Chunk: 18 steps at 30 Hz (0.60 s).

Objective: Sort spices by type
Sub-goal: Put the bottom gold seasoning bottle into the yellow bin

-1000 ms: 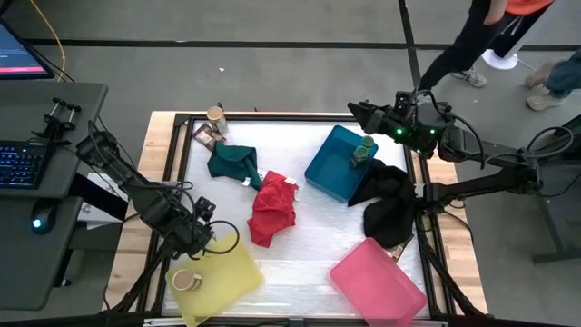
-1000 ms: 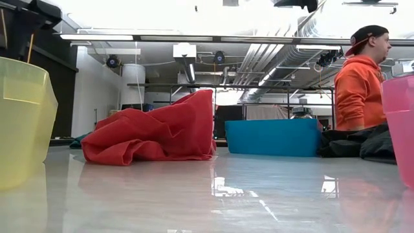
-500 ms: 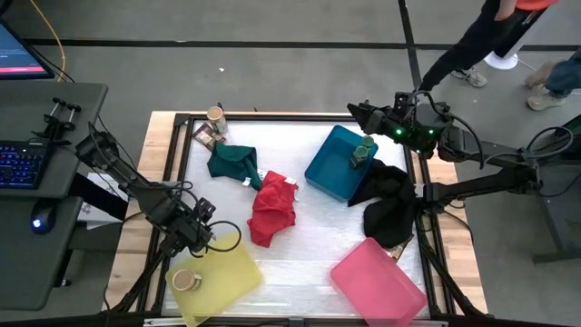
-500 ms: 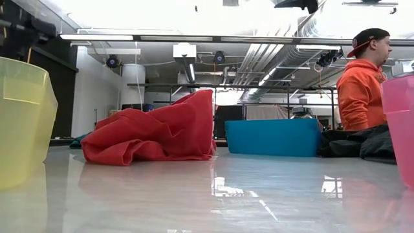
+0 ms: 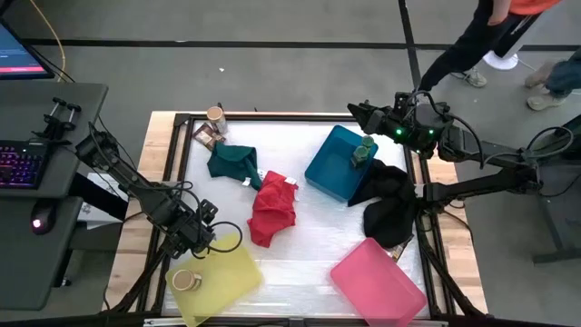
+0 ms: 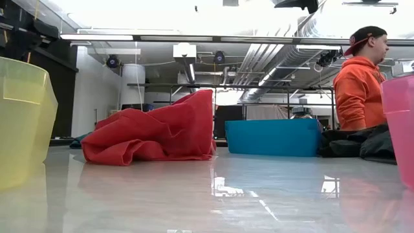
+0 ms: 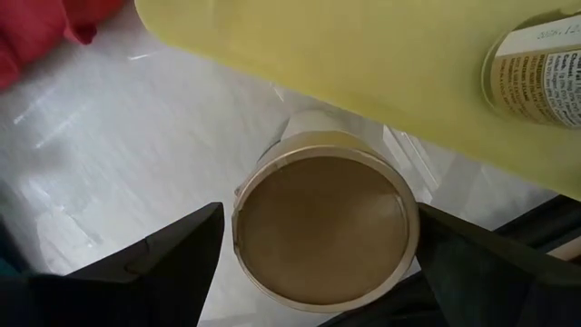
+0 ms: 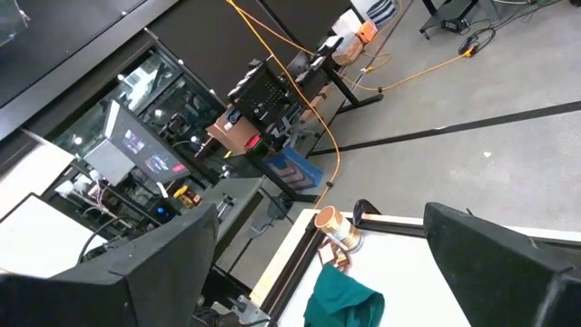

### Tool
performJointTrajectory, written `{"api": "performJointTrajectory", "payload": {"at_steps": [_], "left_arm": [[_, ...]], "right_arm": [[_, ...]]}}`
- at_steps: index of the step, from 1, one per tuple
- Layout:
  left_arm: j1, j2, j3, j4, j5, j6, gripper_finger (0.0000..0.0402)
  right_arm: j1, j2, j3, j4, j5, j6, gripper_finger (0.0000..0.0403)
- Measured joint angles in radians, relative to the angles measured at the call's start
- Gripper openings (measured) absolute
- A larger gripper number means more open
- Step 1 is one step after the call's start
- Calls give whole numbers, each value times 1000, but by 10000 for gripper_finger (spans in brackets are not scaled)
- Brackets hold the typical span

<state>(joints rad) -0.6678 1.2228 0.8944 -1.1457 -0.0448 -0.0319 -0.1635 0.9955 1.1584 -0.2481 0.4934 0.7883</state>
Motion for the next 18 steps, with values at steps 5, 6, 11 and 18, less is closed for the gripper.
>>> {"api": "performJointTrajectory", "payload": {"at_steps": [5, 6, 11, 18], "left_arm": [[0, 0, 0, 23, 0, 0, 311], [0, 0, 0, 30, 0, 0, 301], [0, -1, 1, 58, 1, -5, 246], [23, -1, 66, -135, -81, -10, 234]], "right_arm": [[0, 0, 0, -2, 0, 0, 383], [0, 0, 0, -3, 0, 0, 383], [0, 0, 0, -4, 0, 0, 383], [0, 0, 0, -5, 0, -2, 383]]}}
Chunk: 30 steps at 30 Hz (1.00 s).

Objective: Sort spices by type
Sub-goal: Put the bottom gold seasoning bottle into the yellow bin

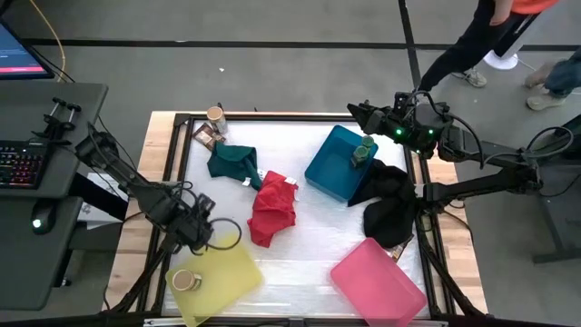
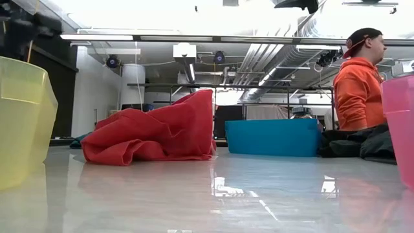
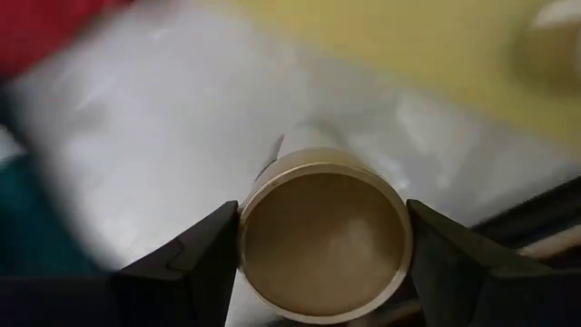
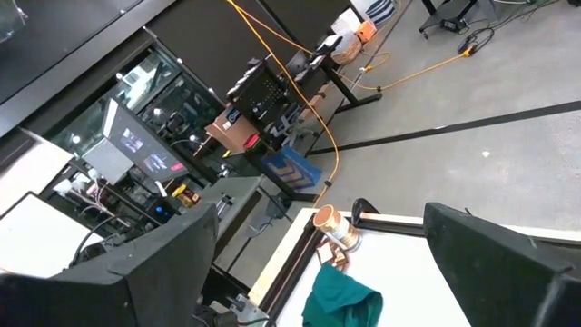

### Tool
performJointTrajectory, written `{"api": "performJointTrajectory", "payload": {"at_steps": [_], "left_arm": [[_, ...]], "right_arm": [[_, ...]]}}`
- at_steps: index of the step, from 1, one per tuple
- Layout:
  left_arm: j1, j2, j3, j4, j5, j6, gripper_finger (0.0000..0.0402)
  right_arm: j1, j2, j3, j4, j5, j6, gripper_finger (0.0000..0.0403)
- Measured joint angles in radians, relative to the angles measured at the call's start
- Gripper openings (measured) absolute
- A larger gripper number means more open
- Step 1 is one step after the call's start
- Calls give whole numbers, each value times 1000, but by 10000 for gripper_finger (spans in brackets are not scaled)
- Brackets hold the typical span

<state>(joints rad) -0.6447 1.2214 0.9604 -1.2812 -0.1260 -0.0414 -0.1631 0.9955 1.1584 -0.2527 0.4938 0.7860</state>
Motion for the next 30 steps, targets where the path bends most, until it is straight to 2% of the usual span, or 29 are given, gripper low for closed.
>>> {"api": "performJointTrajectory", "payload": {"at_steps": [2, 5, 8, 10, 15, 23, 30], "left_arm": [[27, -16, 45, -62, -76, -7, 234], [77, -51, 125, -87, -133, -31, 234], [113, -67, 215, -19, -131, -72, 234], [114, -63, 264, 56, -89, -78, 234], [23, 19, 319, 142, 12, -81, 234], [-147, 222, 312, 103, 22, -218, 234], [-197, 272, 312, 162, 33, -397, 234]], "right_arm": [[0, 0, 0, -2, 0, 0, 383], [0, 0, 0, -12, 0, 0, 383], [0, 0, 0, -27, 0, -1, 383], [0, 0, 0, -37, 0, -1, 383], [0, 0, 0, -71, 0, 0, 383], [0, 0, 0, -99, 0, 0, 383], [-1, 0, 0, -106, 6, -1, 383]]}}
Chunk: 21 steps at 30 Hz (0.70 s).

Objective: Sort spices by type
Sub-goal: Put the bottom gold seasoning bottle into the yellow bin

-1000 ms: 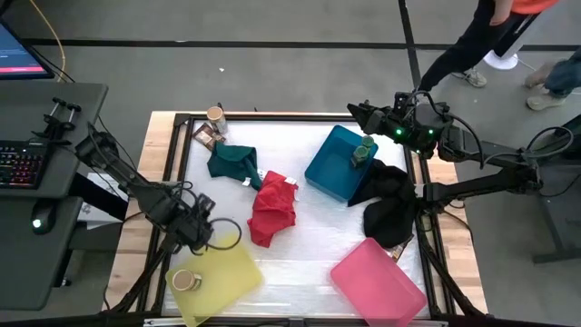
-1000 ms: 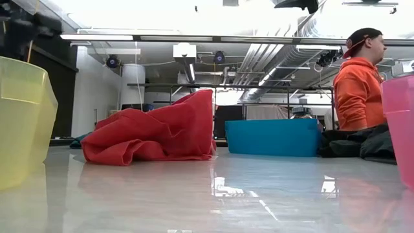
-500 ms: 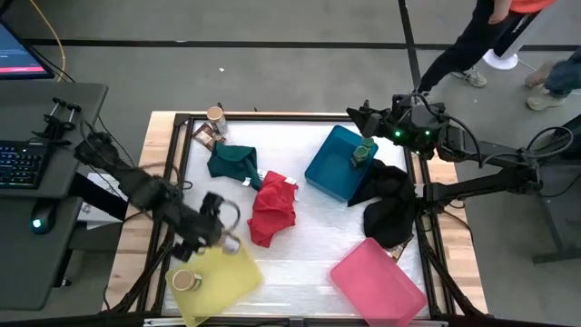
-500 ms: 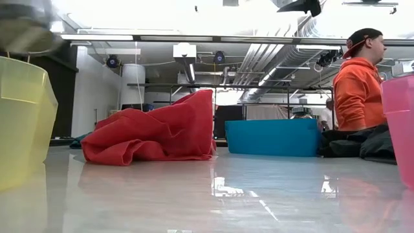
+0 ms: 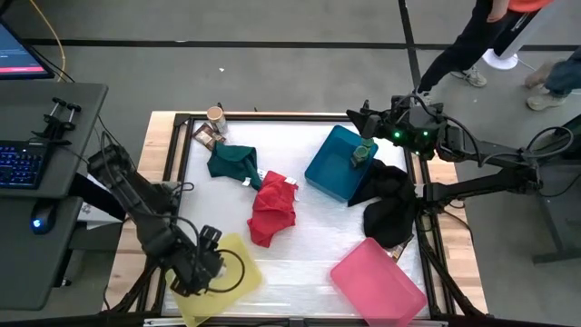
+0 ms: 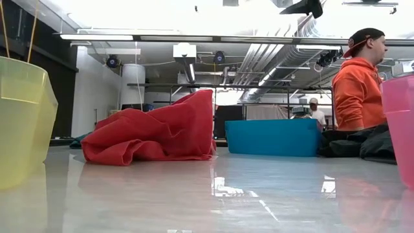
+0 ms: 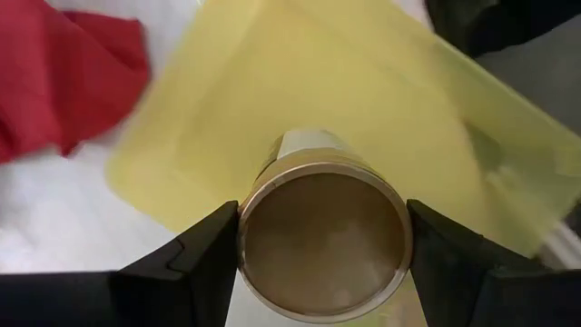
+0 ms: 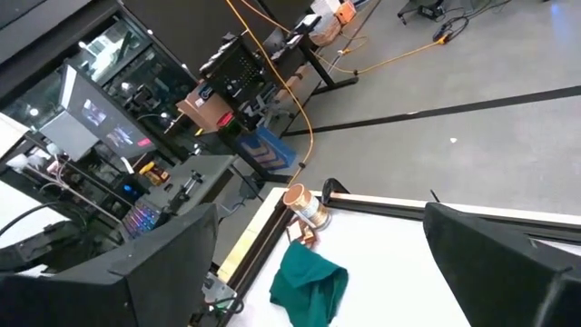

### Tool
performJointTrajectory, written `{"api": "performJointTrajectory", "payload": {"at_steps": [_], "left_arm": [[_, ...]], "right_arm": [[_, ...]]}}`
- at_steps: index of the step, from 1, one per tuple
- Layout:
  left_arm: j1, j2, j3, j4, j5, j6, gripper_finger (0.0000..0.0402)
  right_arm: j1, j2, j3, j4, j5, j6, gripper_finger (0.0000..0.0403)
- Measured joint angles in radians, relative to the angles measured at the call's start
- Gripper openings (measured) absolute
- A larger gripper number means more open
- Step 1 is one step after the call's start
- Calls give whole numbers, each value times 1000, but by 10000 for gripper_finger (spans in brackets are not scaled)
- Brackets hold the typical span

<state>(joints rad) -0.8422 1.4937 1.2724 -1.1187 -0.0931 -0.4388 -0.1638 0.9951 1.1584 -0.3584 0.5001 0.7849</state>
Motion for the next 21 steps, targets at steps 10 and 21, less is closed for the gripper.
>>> {"api": "performJointTrajectory", "payload": {"at_steps": [10, 21], "left_arm": [[-58, 0, 0, -34, 51, -111, 234], [-100, 0, 0, -36, 65, -135, 234]], "right_arm": [[0, 0, 0, -5, 3, -7, 383], [0, 0, 0, -5, 3, -8, 383]]}}
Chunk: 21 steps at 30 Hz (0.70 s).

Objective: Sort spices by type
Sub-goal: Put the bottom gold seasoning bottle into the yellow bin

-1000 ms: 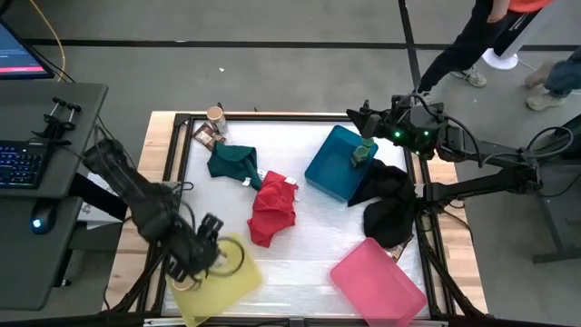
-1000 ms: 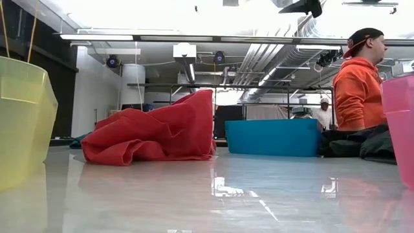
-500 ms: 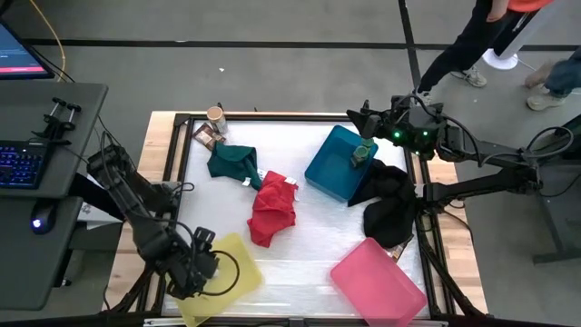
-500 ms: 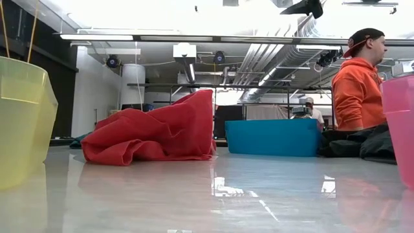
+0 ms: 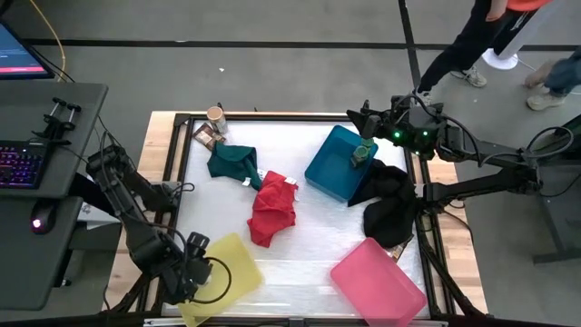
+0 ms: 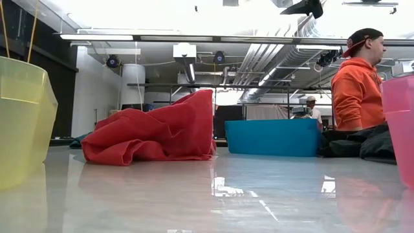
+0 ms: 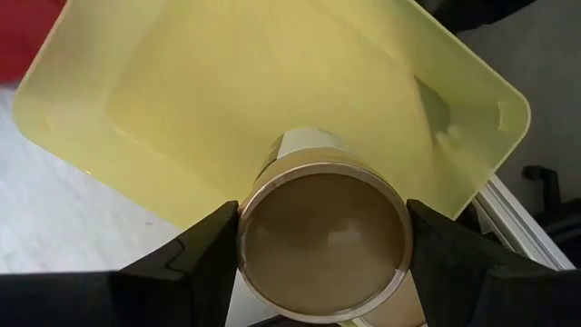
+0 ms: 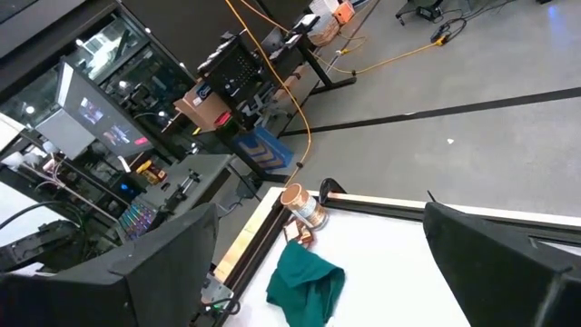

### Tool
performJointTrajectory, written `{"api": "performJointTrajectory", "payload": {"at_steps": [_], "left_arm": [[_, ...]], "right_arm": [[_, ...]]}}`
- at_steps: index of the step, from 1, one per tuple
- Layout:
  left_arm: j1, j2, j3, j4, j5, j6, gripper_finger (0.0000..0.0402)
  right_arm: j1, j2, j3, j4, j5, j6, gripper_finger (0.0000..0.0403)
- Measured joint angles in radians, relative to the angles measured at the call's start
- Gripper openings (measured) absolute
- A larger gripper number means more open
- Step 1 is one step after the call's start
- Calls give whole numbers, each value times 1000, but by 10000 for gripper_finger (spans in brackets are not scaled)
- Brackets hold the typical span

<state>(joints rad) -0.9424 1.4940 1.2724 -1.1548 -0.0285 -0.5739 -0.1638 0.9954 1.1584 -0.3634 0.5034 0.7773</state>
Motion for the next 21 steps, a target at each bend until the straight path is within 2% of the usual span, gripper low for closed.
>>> {"api": "performJointTrajectory", "payload": {"at_steps": [6, 17, 21], "left_arm": [[-2, 0, 0, 0, -16, 11, 238], [0, 0, -1, 2, -38, 36, 275], [0, 1, -53, 16, -11, 1, 276]], "right_arm": [[0, 0, 0, 0, 0, 1, 383], [0, 0, 0, -2, 0, 3, 383], [0, 0, 0, -2, 0, 3, 383]]}}
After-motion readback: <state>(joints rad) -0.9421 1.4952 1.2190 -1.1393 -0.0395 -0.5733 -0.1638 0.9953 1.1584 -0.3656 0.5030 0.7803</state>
